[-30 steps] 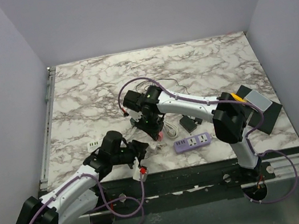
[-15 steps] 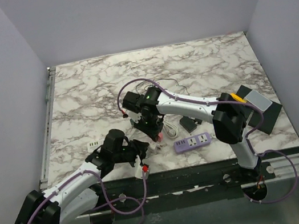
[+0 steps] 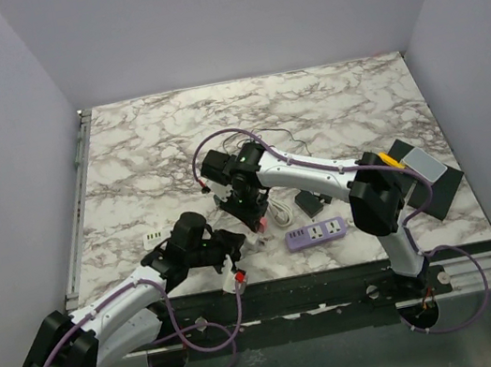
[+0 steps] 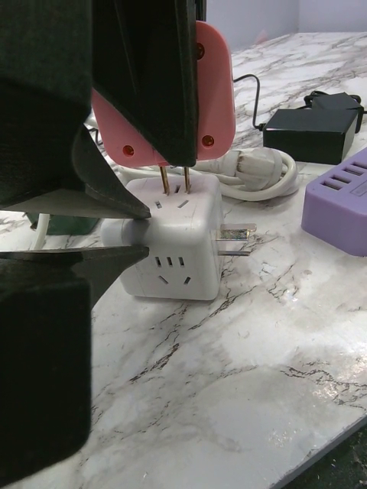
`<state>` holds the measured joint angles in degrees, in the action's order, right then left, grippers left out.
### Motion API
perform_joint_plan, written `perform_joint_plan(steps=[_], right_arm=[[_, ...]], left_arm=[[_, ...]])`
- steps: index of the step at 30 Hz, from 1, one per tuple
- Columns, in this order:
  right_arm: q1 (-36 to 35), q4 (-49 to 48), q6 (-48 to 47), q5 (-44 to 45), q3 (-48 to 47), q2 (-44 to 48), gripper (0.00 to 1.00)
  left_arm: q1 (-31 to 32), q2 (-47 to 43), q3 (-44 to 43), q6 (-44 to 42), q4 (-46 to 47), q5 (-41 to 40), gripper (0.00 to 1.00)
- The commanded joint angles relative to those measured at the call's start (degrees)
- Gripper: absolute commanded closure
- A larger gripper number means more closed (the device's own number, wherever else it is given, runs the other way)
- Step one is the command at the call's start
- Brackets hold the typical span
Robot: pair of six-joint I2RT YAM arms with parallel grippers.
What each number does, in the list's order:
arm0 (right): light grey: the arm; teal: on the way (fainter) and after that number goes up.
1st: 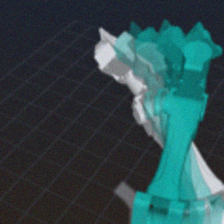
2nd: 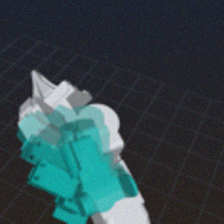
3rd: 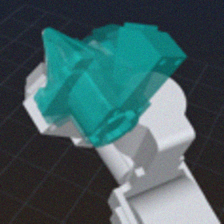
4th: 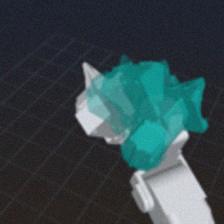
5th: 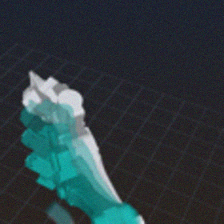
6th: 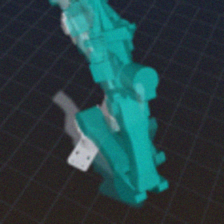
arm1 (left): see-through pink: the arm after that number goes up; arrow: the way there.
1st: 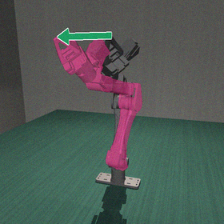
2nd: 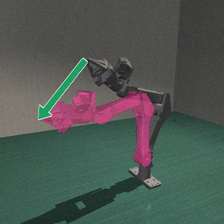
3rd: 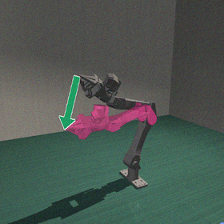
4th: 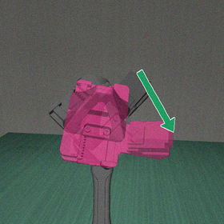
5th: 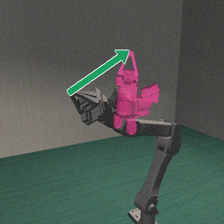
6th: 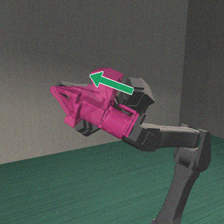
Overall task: Insert the plug
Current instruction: Insert the plug into the socket.
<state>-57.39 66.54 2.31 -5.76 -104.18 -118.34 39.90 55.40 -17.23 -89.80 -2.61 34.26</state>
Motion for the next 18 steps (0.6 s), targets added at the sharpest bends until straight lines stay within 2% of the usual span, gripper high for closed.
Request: perform_joint_plan(steps=[1,18], right_arm=[[-0.53,-0.05,-0.46,-0.63,-0.61,-1.32,0.99],[-0.53,0.56,-0.67,2.87,-2.75,-1.23,0.99]], left_arm=[[0.64,-0.18,-0.01,0.76,-1.80,-0.51,0.81],[1.03,-1.28,0.52,0.59,-2.66,-0.97,0.82]])
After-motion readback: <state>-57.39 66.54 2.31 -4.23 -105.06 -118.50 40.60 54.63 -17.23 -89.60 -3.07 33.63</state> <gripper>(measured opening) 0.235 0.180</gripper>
